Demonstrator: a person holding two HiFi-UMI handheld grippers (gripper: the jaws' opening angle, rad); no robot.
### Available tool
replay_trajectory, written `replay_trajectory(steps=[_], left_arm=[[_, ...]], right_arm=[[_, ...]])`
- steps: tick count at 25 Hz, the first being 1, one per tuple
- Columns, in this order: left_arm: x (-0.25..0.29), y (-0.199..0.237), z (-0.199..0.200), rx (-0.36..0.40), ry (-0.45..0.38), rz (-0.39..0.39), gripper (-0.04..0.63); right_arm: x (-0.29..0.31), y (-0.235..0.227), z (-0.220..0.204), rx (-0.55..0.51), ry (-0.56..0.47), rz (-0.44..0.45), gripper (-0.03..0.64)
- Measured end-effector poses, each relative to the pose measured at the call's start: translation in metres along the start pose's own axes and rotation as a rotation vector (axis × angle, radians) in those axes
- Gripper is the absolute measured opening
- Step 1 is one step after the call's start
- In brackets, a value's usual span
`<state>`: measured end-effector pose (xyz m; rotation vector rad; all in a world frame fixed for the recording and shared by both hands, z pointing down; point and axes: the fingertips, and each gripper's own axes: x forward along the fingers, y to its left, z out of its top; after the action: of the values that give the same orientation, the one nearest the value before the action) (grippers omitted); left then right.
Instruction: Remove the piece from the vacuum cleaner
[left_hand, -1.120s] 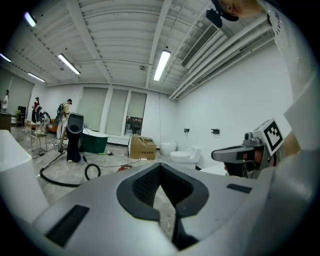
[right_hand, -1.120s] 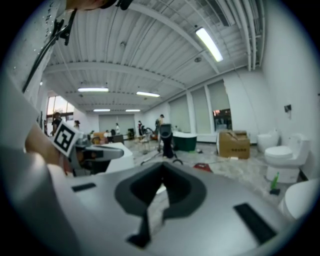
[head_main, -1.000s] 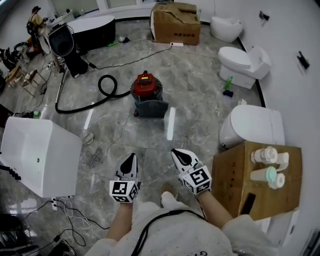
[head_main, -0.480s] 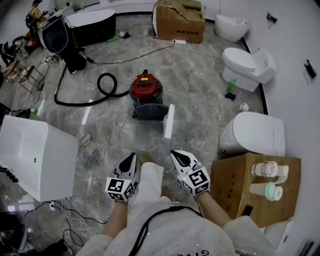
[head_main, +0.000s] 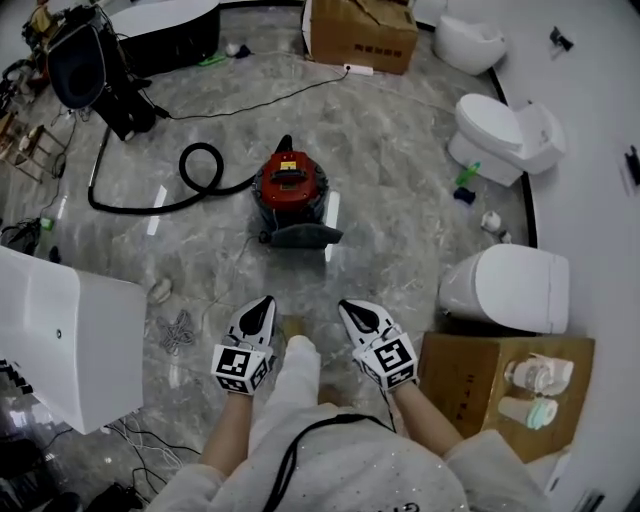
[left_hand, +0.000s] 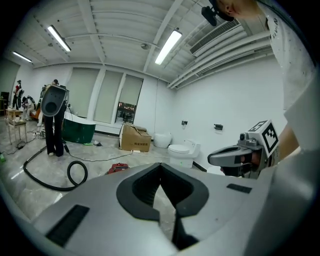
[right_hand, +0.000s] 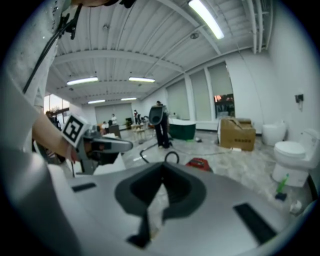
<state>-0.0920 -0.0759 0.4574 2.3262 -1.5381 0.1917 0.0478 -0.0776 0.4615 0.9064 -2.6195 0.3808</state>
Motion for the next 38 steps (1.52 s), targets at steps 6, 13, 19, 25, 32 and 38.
replay_trajectory(steps=[6, 13, 19, 25, 32, 38], left_arm=[[0.045, 0.047, -0.001, -0.04, 0.028, -0.028, 0.023], [0.079, 0.078, -0.029, -0.111, 0.089, -0.089, 0.023], [0.1, 0.084, -0.053, -0.152, 0.134, -0.108, 0.023], [0.133, 0.09, -0.073, -0.156, 0.174, -0.119, 0.025], [0.185, 0.108, -0.101, -0.138, 0.235, -0.088, 0.025], [0.234, 0.126, -0.146, -0.081, 0.333, -0.087, 0.131]], right_arm=[[0.059, -0.016, 0.002, 0.033, 0.061, 0.011, 0.011], [0.105, -0.04, -0.017, 0.05, 0.139, -0.01, 0.011], [0.128, -0.055, -0.036, 0.055, 0.19, 0.009, 0.012], [0.159, -0.088, -0.063, 0.083, 0.21, 0.017, 0.012], [0.199, -0.129, -0.113, 0.111, 0.309, 0.051, 0.012], [0.235, -0.144, -0.157, -0.007, 0.455, 0.145, 0.05]])
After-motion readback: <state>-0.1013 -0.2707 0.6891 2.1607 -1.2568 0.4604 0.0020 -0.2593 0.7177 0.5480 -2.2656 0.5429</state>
